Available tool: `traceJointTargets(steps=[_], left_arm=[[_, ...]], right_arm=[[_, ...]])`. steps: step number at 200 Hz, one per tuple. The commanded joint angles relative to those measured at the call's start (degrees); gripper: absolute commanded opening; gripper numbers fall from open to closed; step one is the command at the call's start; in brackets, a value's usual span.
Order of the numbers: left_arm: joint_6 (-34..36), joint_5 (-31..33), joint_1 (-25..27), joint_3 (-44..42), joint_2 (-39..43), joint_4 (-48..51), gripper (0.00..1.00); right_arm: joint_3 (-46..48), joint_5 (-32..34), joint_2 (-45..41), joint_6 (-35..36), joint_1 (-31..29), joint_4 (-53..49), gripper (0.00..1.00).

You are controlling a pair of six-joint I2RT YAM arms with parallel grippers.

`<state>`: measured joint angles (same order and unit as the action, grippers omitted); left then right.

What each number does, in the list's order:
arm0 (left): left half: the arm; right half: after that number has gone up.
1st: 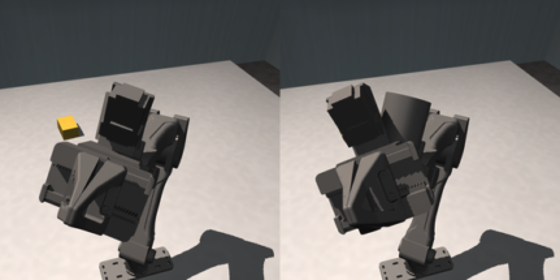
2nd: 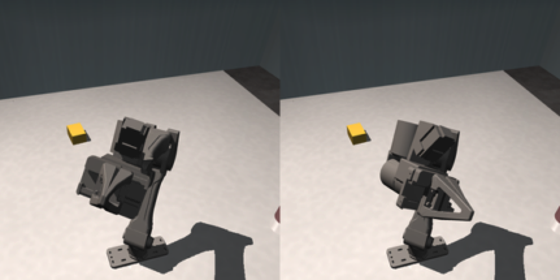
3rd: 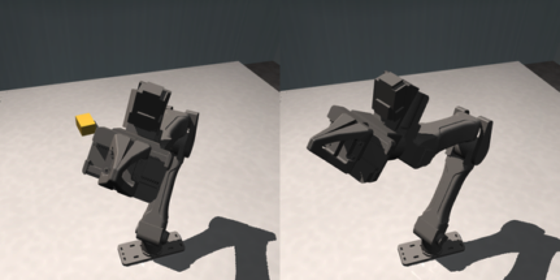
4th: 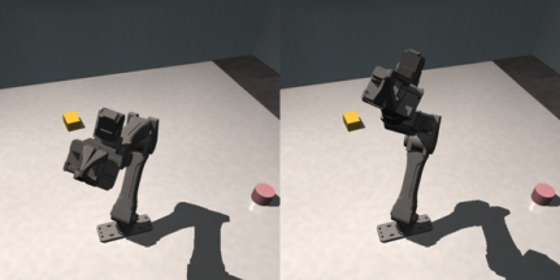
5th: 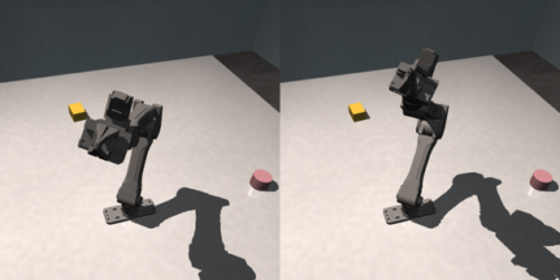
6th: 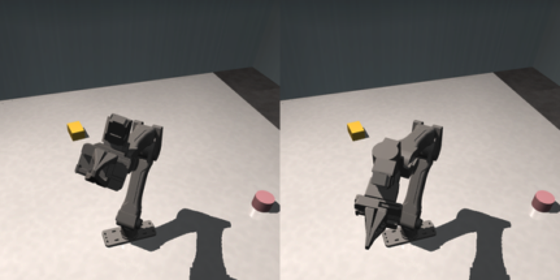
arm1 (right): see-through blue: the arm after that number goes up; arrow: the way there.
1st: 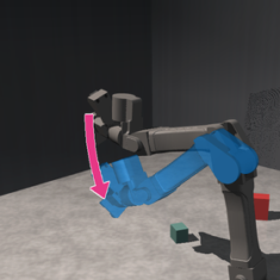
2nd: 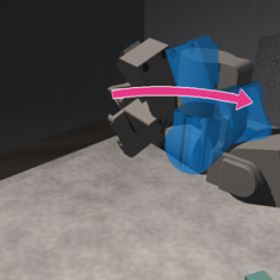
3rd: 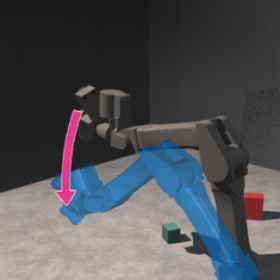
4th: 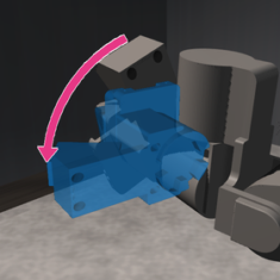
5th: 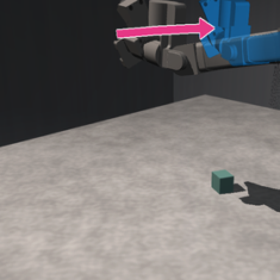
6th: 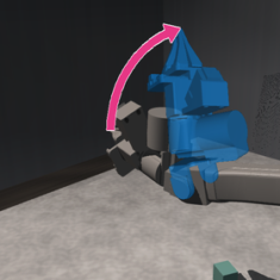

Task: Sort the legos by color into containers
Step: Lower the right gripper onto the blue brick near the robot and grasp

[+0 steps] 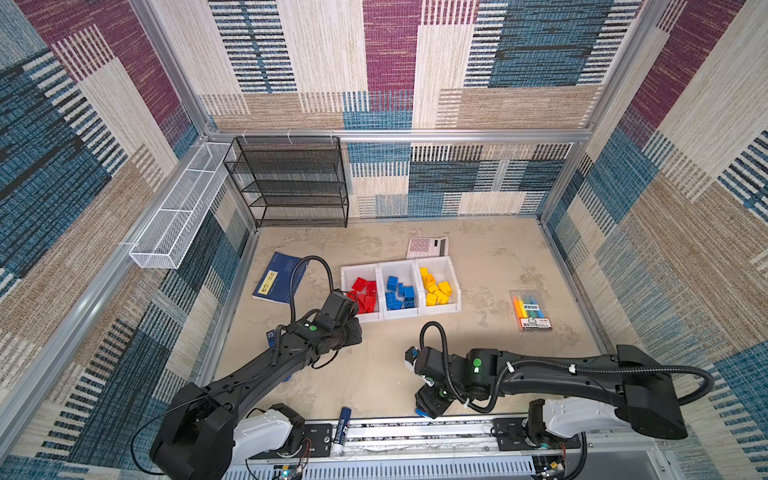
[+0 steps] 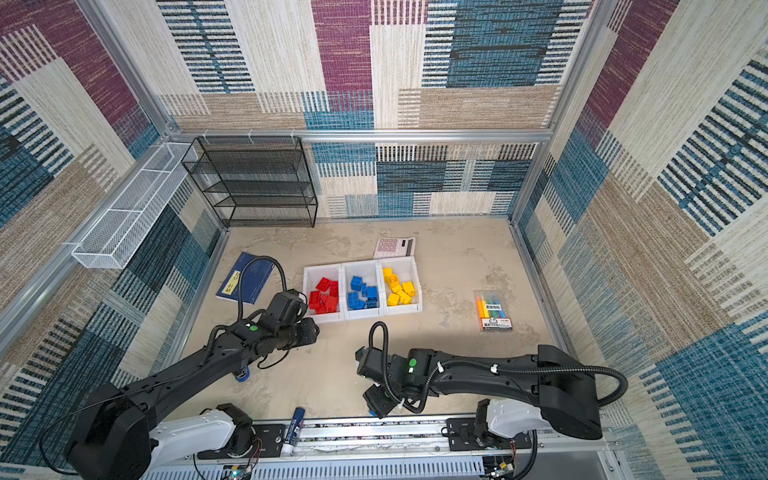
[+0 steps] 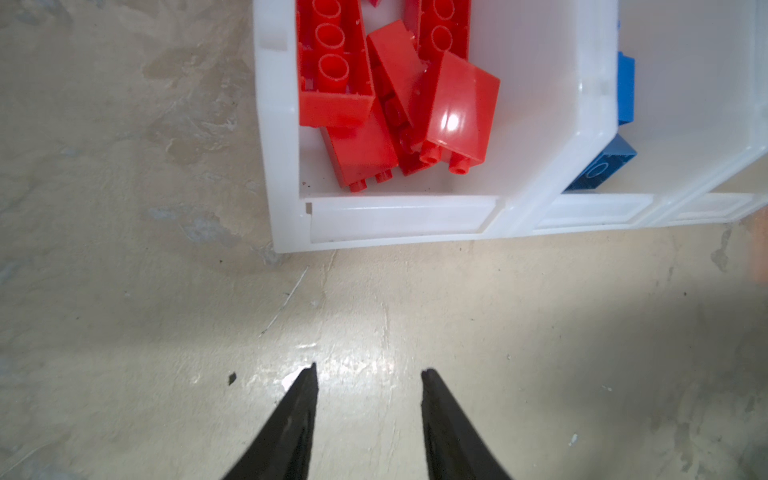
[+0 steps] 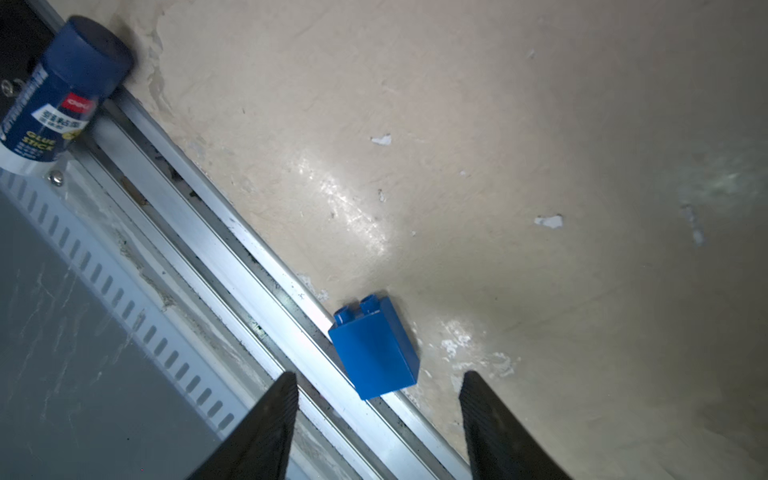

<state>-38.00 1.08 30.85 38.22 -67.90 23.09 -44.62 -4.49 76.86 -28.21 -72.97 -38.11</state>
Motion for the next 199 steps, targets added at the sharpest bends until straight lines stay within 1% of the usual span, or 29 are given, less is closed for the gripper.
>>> traceJointTargets(steps=[1, 21, 52, 91, 116, 176, 199], left_arm=[[-1.73, -0.72, -0.21, -0.55, 0.11, -1.63, 0.45], [-2.08, -1.08, -0.4, -0.96, 0.03, -2.19, 0.45], [-1.94, -1.18, -0.44, -0.95, -0.14, -2.26, 0.45], [-2.07, -1.56, -0.62, -0.93, -0.34, -2.42, 0.45], [-1.96, -1.29, -0.71, -1.14, -0.07, -2.18, 0.45], [-2.06, -1.82, -1.04, -1.36, -0.89, -2.79, 0.45], [-2.24, -1.79, -1.11, -1.65, -0.91, -3.23, 0.45]], right_arm=[[-0.42, 0.53, 2.05, -0.54, -1.28, 0.99, 0.64], [-0.39, 0.45, 3.61, -0.3, -1.99, 1.54, 0.64], [-0.82, 3.2, 5.67, -0.4, -2.09, 0.4, 0.61], [-1.65, 2.09, 8.42, 0.72, -2.1, 2.39, 0.6], [-1.2, 1.67, 8.56, 1.11, -2.18, 2.77, 0.6], [0.04, 4.53, 9.87, -0.42, -2.18, 1.7, 0.5], [-0.12, 5.73, 9.98, -1.4, -2.18, 1.63, 0.43]])
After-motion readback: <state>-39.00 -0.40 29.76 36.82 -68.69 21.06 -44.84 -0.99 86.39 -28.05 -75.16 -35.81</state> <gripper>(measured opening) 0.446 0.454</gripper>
